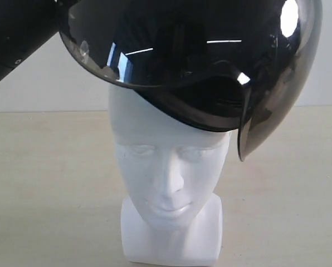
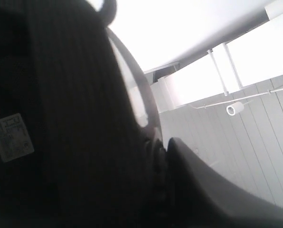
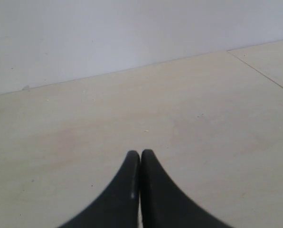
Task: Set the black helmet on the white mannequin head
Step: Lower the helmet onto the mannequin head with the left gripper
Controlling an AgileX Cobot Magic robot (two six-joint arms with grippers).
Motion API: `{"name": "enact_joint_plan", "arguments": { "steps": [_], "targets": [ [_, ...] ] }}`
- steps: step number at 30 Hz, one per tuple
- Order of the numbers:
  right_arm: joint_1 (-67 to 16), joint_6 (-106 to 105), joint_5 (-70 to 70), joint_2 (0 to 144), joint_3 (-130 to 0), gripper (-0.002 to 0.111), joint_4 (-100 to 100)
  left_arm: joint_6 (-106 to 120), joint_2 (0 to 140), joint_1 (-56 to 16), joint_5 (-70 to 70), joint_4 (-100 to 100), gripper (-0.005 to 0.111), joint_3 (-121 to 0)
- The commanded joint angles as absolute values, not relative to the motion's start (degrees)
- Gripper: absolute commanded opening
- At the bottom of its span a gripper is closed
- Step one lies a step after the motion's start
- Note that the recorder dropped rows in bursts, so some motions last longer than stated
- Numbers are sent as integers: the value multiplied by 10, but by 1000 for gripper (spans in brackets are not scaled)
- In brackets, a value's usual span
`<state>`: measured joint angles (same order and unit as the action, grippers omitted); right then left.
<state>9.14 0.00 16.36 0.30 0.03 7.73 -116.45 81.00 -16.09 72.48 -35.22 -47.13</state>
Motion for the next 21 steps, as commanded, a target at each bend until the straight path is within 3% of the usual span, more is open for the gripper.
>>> {"name": "enact_joint_plan", "arguments": {
  "steps": [1, 21],
  "targets": [
    [90, 0, 162, 0, 0, 0, 74, -1131, 807, -119, 700, -324, 4, -452],
    [90, 0, 162, 0, 0, 0, 74, -1129, 824, -112, 700, -359, 4, -446]
  ]
}}
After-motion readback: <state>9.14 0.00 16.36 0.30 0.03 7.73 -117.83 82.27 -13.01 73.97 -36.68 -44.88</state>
